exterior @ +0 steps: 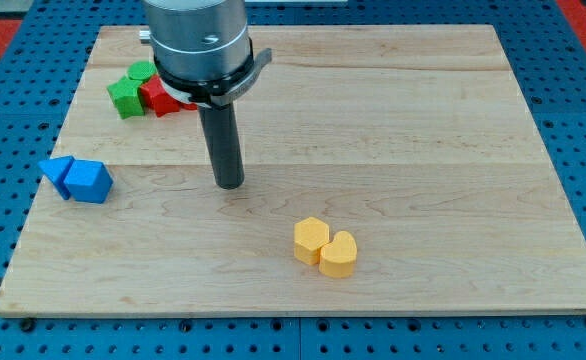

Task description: Move your arm slightly towards the right

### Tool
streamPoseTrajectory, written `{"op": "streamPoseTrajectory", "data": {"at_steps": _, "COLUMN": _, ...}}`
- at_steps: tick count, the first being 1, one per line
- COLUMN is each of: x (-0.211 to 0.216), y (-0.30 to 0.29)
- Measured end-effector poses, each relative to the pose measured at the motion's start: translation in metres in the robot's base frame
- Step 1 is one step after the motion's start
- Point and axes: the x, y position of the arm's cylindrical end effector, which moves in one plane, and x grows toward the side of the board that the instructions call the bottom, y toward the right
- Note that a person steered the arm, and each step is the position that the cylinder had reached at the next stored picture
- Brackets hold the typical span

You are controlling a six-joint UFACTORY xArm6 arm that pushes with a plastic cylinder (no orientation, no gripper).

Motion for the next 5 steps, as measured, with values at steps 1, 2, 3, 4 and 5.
{"op": "streamPoseTrajectory", "data": {"at_steps": 1, "x": 0.0, "y": 0.022}}
{"op": "streamPoseTrajectory", "data": {"at_steps": 2, "x": 0.0, "y": 0.022}}
{"op": "streamPoseTrajectory", "data": {"at_steps": 3, "x": 0.0, "y": 0.028}}
{"op": "streamPoseTrajectory", "data": {"at_steps": 4, "x": 0.0, "y": 0.038}}
{"op": "streamPoseTrajectory", "data": {"at_steps": 5, "x": 0.0, "y": 0.04}}
